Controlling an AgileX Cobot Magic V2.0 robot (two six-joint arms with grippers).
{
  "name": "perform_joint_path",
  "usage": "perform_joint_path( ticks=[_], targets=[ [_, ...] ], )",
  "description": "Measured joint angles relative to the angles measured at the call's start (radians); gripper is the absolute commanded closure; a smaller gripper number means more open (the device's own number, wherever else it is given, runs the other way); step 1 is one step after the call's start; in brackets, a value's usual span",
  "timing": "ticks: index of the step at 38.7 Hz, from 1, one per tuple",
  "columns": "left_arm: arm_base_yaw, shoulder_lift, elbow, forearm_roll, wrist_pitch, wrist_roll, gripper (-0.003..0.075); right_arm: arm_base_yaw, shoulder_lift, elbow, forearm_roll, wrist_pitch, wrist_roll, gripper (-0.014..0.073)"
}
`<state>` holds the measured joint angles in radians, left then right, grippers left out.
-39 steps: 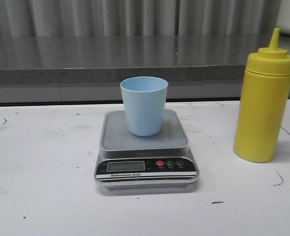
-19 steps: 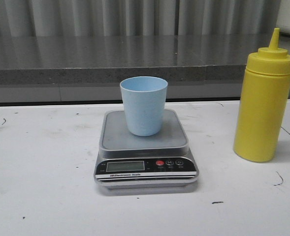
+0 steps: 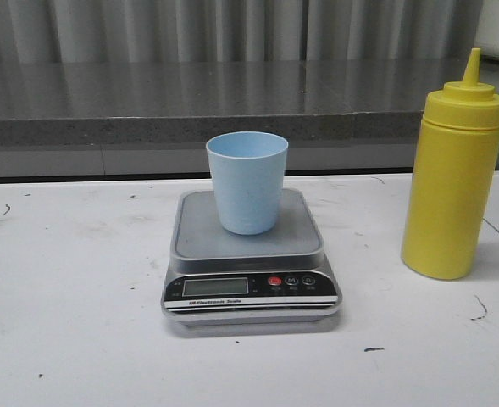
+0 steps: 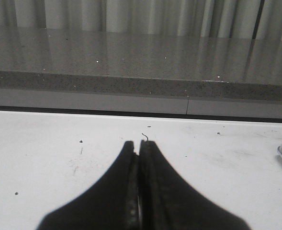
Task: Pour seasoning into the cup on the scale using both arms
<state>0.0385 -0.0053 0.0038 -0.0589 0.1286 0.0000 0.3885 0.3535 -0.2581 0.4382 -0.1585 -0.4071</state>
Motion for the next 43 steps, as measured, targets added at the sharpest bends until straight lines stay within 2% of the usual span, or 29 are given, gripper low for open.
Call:
perform_joint_path(
  ticks=[28,35,39,43],
  targets=[
    [0.000,0.000,0.000,0.000,0.000,0.000,0.0740,0.000,0.000,0.014,-0.009,-0.017,0.000,0.0713],
    [0.000,0.000,0.000,0.000,0.000,0.000,0.0740,-0.024,-0.006,0.090,-0.207,-0.032,0.062,0.0713],
    [0.000,0.000,0.000,0.000,0.000,0.000,0.0740,-0.098,-0.022,0.148,-0.298,-0.032,0.161,0.0713],
    [0.000,0.000,0.000,0.000,0.000,0.000,0.0740,-0.190,-0.057,0.200,-0.336,-0.024,0.273,0.0713]
  ],
)
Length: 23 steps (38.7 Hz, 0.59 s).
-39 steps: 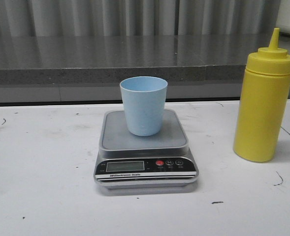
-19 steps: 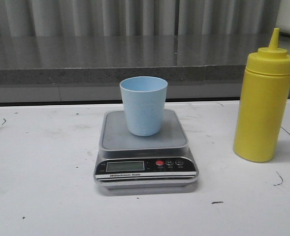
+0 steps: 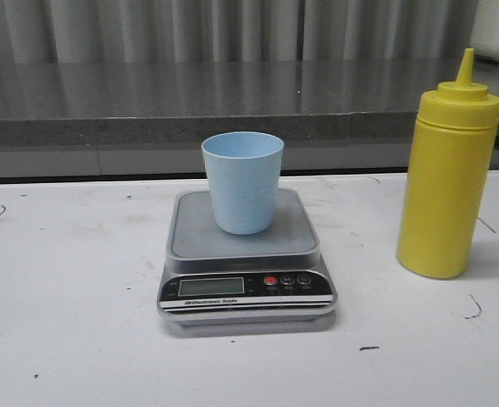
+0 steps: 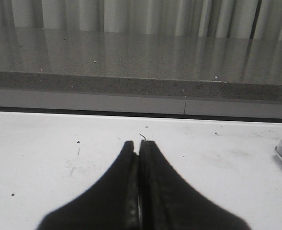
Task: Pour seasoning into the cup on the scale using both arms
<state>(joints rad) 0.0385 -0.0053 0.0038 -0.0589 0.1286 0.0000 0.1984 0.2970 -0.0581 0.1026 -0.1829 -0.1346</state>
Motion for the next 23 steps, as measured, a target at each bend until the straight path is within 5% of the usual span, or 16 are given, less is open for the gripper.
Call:
perform_joint_path(
  ticks=[9,23],
  targets=[
    [0.000,0.000,0.000,0.000,0.000,0.000,0.0740,-0.147,-0.144,0.076,-0.025,0.183,0.083,0.0713],
    [0.000,0.000,0.000,0.000,0.002,0.000,0.0740,-0.170,-0.305,0.085,-0.027,0.380,0.092,0.0713]
  ],
)
